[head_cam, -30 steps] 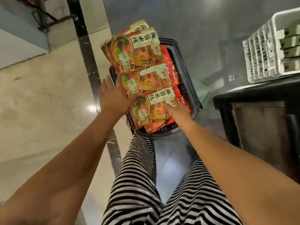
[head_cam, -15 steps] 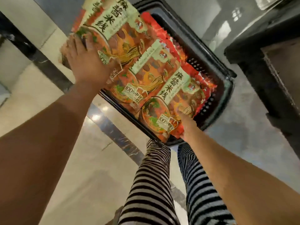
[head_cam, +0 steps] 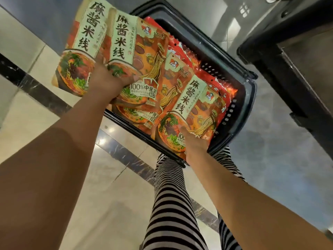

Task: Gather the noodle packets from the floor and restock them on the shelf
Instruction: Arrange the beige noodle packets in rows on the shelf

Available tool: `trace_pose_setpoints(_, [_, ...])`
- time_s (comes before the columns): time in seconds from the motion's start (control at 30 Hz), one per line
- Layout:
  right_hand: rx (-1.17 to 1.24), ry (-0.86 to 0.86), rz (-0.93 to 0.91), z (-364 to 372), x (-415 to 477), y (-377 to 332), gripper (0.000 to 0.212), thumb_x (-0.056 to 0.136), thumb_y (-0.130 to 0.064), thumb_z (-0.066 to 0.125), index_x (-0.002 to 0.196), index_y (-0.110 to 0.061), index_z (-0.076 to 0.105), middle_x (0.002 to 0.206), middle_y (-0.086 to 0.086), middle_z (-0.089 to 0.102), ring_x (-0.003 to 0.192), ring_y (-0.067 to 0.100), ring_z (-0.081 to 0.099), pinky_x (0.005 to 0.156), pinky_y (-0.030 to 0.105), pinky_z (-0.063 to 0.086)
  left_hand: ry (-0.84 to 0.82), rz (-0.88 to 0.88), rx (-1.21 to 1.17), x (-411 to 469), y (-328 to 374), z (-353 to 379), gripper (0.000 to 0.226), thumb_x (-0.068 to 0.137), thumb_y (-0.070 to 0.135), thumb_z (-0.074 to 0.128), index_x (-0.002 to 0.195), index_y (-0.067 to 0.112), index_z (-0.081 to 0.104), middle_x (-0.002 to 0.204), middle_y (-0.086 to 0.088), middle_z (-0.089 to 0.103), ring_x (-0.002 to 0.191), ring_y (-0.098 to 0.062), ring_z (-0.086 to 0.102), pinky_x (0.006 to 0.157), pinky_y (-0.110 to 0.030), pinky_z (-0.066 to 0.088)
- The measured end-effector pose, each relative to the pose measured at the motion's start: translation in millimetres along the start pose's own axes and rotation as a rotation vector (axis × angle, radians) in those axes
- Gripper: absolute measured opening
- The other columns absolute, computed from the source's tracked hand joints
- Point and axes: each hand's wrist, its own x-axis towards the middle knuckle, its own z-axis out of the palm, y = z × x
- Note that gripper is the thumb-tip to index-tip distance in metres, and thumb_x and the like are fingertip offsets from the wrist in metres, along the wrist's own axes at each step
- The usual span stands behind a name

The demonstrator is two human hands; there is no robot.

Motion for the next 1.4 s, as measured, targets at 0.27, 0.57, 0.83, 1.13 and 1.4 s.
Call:
trace_pose_setpoints(0.27, [0.260, -0.121, 0.061, 1.9, 3.8, 1.5, 0.127, 0.053, -0.064, 0.087, 0.145, -0.002, 0.025, 0.133, 0.012, 0.052, 0.117, 0.027, 0.054, 0.099, 0.042, 0.050, -0.101, -0.172, -0.252, -10.2, -7.5, 23.7, 0.060, 0.064, 0.045, 0.090, 0.105, 0.011, 0.062, 0.099, -0.005, 0.069, 0.088, -0.024, 0.068, 0.062, -0.039, 0.062])
trace_pose_setpoints(0.57, [0.305, -0.281, -0.050, -26.4, -9.7, -11.5, 0.102, 0.066, -0.036, 0.090, 0.146, -0.006, 0.035, 0.143, 0.010, 0.048, 0.129, 0.029, 0.046, 0.098, 0.040, 0.048, -0.198, -0.227, -0.382, -32.7, -0.2, 31.8, 0.053, 0.072, 0.016, 0.087, 0.111, 0.002, 0.053, 0.094, -0.012, 0.070, 0.075, -0.024, 0.069, 0.044, -0.032, 0.055])
trace_pose_setpoints(0.83, [0.344, -0.170, -0.228, -130.7, -46.4, 1.2, 0.086, 0.077, -0.027, 0.083, 0.145, 0.001, 0.039, 0.144, 0.009, 0.049, 0.111, 0.020, 0.052, 0.050, 0.009, 0.046, -0.189, -0.268, -0.499, -127.3, 1.9, 35.5, 0.033, 0.077, -0.001, 0.080, 0.104, 0.001, 0.062, 0.107, -0.019, 0.070, 0.072, -0.026, 0.069, 0.058, -0.033, 0.056])
trace_pose_setpoints(1.13, [0.454, -0.066, -0.316, -275.9, -73.6, 65.3, 0.065, 0.046, -0.039, 0.097, 0.095, -0.008, 0.066, 0.095, 0.006, 0.072, 0.083, 0.021, 0.068, 0.072, 0.042, 0.061, -0.401, -0.049, -0.495, -244.8, 65.1, 43.3, 0.084, 0.057, 0.029, 0.095, 0.128, 0.005, 0.058, 0.111, -0.013, 0.073, 0.100, -0.034, 0.070, 0.087, -0.061, 0.055])
trace_pose_setpoints(1.4, [0.688, -0.041, -0.475, -417.2, -83.3, 145.7, 0.035, 0.060, -0.020, 0.094, 0.083, -0.011, 0.069, 0.080, 0.001, 0.074, 0.072, 0.016, 0.071, 0.066, 0.033, 0.060, -0.574, 0.184, -0.503, -372.5, 157.2, 102.2, 0.031, 0.087, 0.011, 0.072, 0.117, 0.009, 0.065, 0.095, -0.013, 0.073, 0.080, -0.030, 0.071, 0.052, -0.040, 0.059])
